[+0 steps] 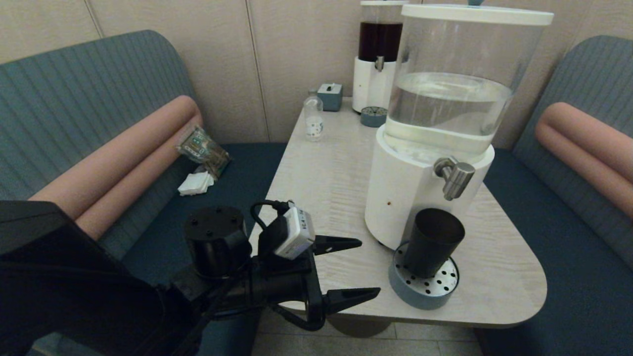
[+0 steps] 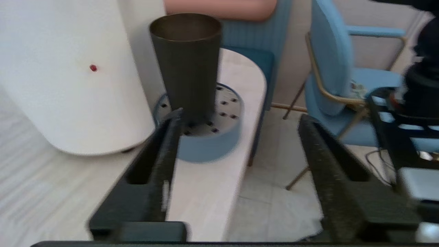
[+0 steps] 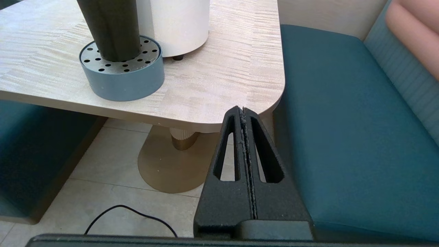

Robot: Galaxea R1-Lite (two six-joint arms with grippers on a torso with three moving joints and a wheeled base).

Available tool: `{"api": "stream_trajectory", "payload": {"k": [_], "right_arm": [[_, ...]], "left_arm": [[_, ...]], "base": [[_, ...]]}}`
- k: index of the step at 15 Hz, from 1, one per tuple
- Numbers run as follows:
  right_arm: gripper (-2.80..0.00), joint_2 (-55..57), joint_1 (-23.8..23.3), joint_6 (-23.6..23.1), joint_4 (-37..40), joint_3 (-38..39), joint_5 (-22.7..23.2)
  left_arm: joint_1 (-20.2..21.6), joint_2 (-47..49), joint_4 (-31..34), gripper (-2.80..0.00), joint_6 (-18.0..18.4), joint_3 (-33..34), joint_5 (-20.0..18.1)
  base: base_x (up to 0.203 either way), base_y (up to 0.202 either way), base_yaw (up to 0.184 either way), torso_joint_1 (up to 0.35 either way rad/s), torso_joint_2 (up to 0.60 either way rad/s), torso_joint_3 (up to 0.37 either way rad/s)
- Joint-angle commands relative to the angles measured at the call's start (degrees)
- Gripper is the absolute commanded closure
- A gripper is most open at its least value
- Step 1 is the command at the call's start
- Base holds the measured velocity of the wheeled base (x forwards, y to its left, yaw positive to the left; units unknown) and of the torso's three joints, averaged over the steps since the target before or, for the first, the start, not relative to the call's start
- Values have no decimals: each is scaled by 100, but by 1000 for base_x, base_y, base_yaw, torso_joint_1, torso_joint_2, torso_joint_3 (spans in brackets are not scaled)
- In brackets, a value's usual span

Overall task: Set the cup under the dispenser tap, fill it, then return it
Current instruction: Place the cup next to the water dispenser

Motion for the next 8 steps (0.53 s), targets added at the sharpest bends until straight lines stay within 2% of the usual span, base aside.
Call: {"api": "stream_trajectory", "payload": {"k": [1, 8], "right_arm": [[0, -4, 4, -1, -3, 88, 1], [0, -4, -1, -1, -3, 86, 1]], "left_arm": [[-35, 602, -49, -280, -4, -480, -9], [-352, 2144, -62, -280, -150, -2131, 304]], "base": [[0, 0, 0, 0, 0, 0], [0, 0, 0, 0, 0, 0]]}}
